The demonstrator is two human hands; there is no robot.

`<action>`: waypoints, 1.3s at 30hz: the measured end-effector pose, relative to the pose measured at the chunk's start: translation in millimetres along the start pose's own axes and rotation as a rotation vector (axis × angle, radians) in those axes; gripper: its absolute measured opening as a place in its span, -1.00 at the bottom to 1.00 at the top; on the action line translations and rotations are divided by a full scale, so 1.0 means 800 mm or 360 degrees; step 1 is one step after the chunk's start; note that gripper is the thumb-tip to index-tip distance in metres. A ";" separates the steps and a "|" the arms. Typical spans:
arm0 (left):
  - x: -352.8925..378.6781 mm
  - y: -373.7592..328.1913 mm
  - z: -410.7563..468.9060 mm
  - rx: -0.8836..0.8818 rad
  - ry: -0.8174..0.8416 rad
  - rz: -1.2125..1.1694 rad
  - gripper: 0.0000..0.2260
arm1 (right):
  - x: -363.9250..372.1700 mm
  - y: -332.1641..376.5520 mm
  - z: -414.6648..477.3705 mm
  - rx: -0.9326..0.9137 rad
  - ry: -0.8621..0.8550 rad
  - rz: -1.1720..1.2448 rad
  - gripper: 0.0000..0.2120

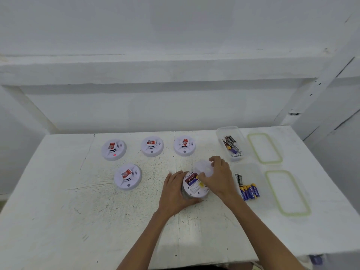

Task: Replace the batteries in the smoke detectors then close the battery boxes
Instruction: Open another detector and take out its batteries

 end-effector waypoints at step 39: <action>-0.002 -0.004 0.001 -0.0138 0.0027 -0.0041 -0.13 | 0.035 0.019 0.004 0.0165 0.0321 -0.0155 -0.71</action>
Point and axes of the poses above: each hand's wrist, its own z-axis towards the middle knuckle, its own x-axis out of the palm, y = z × x, the point moved 10 cm from there along z, towards the middle knuckle, and after that the axes turned 8 degrees about -z, right-handed, at the moved point
